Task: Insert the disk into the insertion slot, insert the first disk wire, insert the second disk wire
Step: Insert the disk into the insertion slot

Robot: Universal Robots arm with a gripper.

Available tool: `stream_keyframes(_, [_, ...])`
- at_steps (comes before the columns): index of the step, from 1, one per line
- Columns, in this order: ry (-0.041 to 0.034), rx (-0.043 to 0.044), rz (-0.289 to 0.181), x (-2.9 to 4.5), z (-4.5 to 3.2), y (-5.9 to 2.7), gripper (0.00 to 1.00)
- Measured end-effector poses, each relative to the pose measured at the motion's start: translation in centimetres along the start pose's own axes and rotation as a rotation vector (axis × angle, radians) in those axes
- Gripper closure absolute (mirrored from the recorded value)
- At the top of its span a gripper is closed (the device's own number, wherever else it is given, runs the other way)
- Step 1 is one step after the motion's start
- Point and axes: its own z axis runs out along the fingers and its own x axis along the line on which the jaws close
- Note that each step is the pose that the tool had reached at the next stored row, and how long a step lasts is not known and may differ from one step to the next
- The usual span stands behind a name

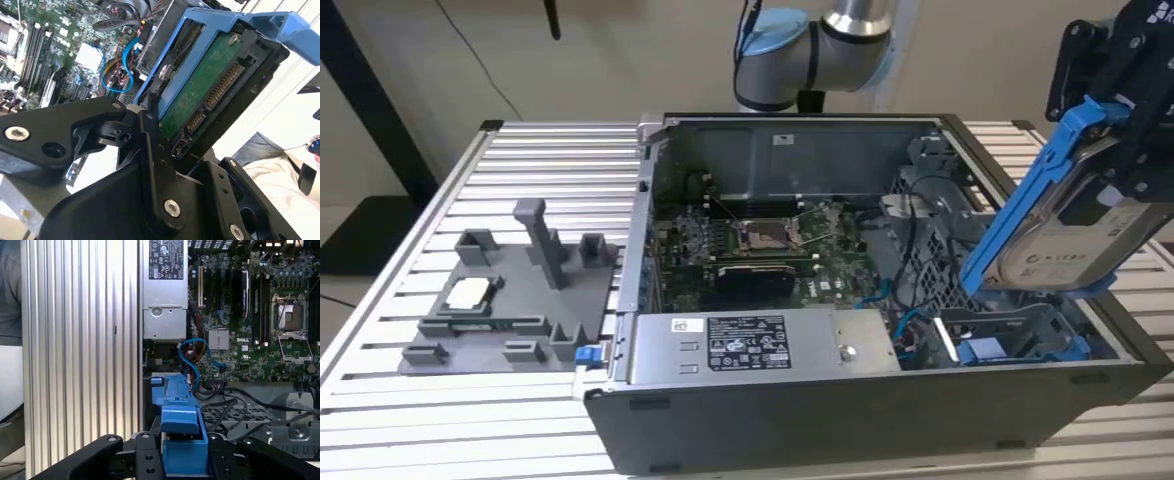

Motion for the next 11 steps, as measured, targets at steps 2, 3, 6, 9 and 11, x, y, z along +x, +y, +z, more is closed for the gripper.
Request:
stream_keyframes(2, [0.0,0.0,0.0,0.0,0.13,-0.01,0.67])
stream_keyframes(3, [0.0,0.0,0.0,0.0,0.19,-0.01,0.67])
stream_keyframes(6, [0.0,0.0,0.0,0.0,0.35,-0.01,0.67])
stream_keyframes(9, [0.0,0.0,0.0,0.0,0.51,-0.02,0.67])
stream_keyframes(11, [0.0,0.0,0.0,0.0,0.6,-0.02,0.67])
